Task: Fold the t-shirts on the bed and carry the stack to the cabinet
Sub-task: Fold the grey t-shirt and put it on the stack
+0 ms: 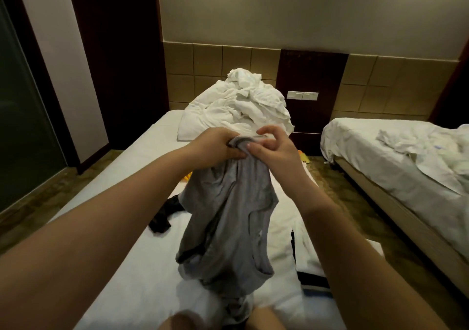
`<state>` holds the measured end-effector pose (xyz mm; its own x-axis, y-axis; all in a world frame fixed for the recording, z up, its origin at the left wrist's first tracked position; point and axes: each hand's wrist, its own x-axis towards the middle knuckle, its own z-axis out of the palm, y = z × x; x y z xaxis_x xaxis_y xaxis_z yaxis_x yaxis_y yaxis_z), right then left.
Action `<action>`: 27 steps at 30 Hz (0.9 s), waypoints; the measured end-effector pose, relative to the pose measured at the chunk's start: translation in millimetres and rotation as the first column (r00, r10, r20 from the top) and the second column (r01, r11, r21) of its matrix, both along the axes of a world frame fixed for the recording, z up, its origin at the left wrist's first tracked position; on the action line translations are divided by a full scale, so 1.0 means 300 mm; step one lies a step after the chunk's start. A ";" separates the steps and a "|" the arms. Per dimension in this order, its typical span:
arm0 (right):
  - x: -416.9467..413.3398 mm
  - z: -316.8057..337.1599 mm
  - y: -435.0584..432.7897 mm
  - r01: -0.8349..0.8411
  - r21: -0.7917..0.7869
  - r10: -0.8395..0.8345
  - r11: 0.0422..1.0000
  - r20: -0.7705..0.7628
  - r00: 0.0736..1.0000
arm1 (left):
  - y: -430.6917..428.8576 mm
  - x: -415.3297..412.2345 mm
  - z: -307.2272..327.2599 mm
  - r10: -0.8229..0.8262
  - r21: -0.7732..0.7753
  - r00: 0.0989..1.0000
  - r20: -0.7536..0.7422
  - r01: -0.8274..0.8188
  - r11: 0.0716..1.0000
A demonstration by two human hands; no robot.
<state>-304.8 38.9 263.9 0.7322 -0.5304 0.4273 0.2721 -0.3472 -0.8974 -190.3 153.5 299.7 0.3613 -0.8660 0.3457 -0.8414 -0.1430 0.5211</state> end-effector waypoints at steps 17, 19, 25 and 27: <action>-0.005 0.087 -0.001 0.035 -0.206 -0.065 0.978 -0.140 0.988 | -0.038 -0.073 0.066 -0.037 0.066 0.994 0.100 0.030 0.997; -0.031 0.055 -0.011 -0.044 0.027 0.047 0.999 -0.109 0.993 | -0.042 -0.068 0.062 -0.042 0.066 0.991 0.130 0.034 0.997; -0.116 -0.156 -0.011 -0.262 0.055 0.260 0.963 -0.432 0.864 | -0.010 -0.030 0.071 0.139 -0.146 0.982 0.126 -0.120 0.982; -0.128 -0.232 -0.019 -0.300 0.043 0.278 0.953 -0.520 0.808 | 0.006 -0.010 0.090 0.189 -0.230 0.980 0.066 -0.169 0.958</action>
<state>-343.0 33.2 194.4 0.9675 -0.2497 -0.0392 -0.1313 -0.3637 -0.9222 -193.5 155.4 326.6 0.4639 -0.6874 0.5588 -0.8557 -0.1843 0.4835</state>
